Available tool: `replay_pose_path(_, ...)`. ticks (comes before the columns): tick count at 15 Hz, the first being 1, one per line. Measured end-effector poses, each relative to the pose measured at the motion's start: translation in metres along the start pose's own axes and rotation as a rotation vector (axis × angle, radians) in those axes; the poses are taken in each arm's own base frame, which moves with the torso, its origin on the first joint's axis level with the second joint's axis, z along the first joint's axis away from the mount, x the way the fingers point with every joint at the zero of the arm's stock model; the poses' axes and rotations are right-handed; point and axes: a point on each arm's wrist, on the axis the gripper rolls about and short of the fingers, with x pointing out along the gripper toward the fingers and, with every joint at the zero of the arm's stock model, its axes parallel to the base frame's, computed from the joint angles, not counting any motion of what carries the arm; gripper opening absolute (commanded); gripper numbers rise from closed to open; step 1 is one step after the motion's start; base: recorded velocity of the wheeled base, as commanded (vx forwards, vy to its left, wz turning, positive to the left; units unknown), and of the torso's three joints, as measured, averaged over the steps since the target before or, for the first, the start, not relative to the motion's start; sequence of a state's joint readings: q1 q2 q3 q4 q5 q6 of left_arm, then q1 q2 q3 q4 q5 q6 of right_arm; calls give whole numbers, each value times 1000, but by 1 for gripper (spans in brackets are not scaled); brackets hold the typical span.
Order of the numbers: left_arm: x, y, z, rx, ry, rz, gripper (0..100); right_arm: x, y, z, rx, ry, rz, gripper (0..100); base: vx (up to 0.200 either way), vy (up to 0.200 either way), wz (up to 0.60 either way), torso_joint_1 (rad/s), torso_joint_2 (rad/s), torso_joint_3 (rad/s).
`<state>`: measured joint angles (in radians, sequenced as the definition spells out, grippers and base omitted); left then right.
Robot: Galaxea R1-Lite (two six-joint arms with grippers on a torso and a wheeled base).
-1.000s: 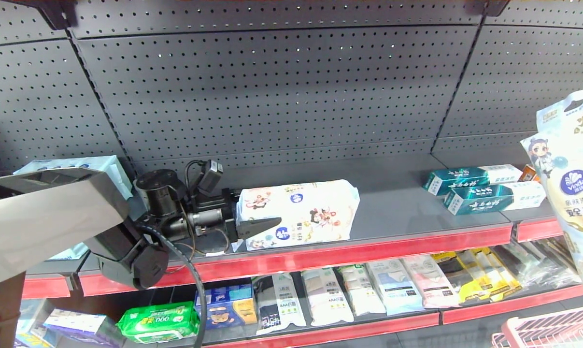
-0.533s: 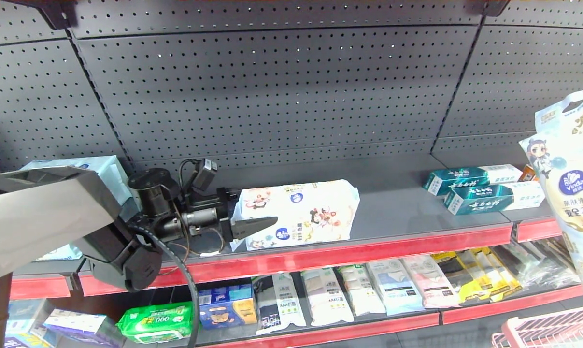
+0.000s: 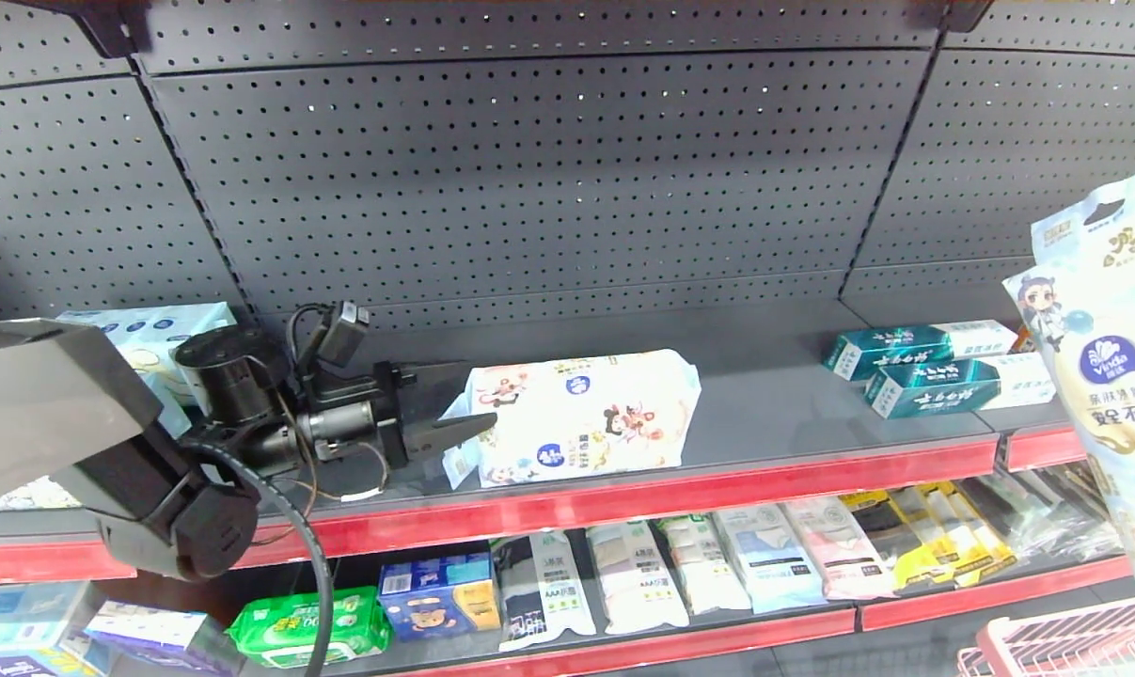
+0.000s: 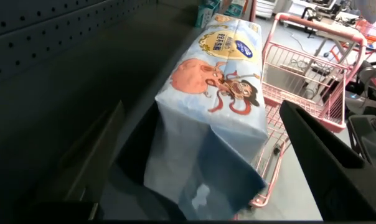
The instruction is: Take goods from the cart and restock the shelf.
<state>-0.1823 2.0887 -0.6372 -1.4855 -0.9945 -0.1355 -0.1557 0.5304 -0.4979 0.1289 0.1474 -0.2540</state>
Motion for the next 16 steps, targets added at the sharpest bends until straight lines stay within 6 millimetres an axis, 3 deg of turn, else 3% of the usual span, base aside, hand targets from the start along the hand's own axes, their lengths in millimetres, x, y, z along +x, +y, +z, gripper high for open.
replay_pose_path(8,-50,-24,11,4,-5,46,100,4,3,-9,0,20,53,0,0,0,0,0,0,0)
replay_pose_path(11,-84,-48,5,-48,20,76,100,5,4,-13,3,32,57,0,0,0,0,0,0,0)
replay_pose_path(16,-130,-88,12,-49,11,140,100,0,3,-9,-6,11,22,0,0,0,0,0,0,0)
